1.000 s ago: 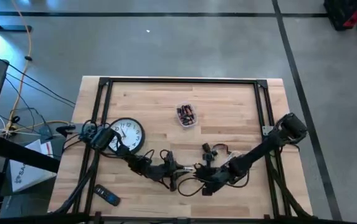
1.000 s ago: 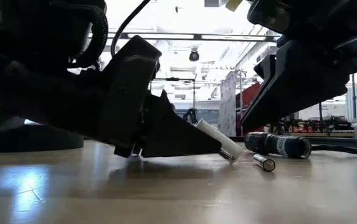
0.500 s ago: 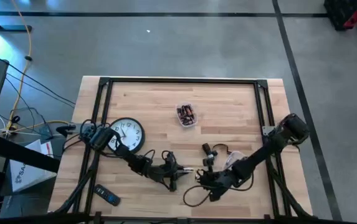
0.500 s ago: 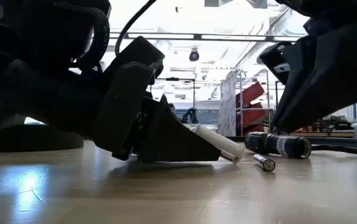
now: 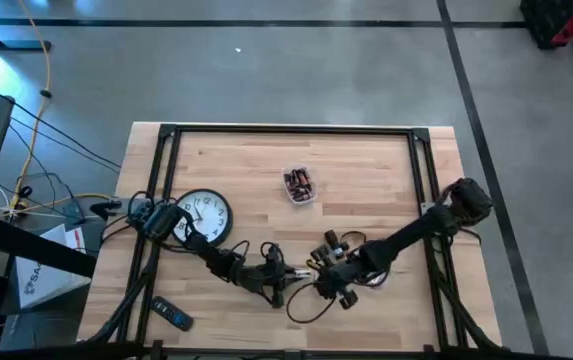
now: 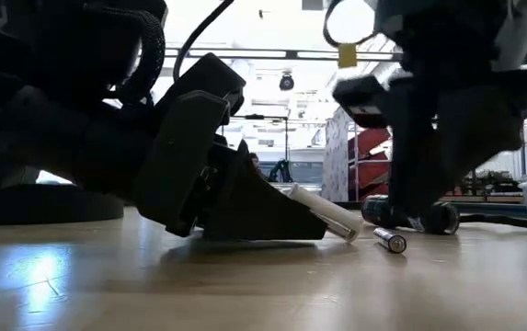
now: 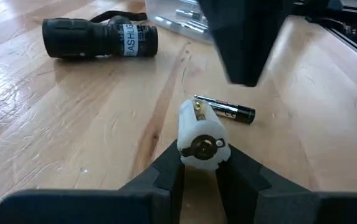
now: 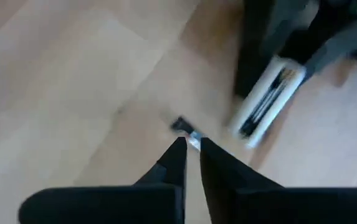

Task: Insert battery
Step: Insert the silver battery into the battery holder

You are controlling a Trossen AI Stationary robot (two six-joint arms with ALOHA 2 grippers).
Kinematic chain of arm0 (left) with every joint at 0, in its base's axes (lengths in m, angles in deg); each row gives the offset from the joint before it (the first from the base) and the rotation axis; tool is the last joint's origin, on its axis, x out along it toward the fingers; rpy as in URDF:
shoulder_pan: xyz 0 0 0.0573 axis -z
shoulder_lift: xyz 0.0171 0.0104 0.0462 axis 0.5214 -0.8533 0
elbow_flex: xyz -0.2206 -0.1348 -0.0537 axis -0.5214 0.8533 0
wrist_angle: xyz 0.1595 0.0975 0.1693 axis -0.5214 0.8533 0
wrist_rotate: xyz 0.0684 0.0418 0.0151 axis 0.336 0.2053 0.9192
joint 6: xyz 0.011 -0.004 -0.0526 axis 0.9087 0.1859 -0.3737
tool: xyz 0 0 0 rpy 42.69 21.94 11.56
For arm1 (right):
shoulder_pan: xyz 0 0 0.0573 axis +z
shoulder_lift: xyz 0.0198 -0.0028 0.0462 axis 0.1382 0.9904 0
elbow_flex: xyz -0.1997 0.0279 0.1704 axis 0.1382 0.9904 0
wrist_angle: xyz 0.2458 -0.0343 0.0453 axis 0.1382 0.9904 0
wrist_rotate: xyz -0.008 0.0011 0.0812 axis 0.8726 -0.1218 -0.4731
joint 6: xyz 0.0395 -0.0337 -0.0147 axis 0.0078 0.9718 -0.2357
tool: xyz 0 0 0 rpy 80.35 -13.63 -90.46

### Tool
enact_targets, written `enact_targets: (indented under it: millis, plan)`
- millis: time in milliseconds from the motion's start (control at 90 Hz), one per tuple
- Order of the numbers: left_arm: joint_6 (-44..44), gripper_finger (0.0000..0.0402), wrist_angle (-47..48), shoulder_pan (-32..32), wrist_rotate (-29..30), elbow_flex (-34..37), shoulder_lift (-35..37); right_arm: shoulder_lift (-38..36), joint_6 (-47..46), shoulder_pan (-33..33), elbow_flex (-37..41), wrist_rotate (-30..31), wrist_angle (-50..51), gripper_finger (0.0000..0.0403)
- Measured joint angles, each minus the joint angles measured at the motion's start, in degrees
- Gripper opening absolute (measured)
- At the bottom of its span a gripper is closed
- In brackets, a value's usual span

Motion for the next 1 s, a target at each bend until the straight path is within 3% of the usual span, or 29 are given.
enact_targets:
  millis: [256, 444, 711, 1000]
  plan:
    - [0.1, 0.0062, 0.0, 0.0, 0.0, 0.0, 0.0, 0.1, 10.8, -1.6, 0.0, -2.9, -0.6, 0.0081]
    - [0.1, 0.0062, 0.0, 0.0, 0.0, 0.1, 0.0, 1.2, 13.1, -3.8, 0.0, -10.6, -2.9, 0.0083]
    - [0.0, 0.0062, 0.0, 0.1, 0.0, 0.1, 0.0, 4.7, 17.7, -5.0, 0.0, -11.1, -4.6, 0.0083]
    - [-0.1, 0.0062, 0.0, 0.4, 0.3, 0.1, 0.0, 4.9, 18.5, -6.7, -0.1, -15.6, -2.6, 0.0072]
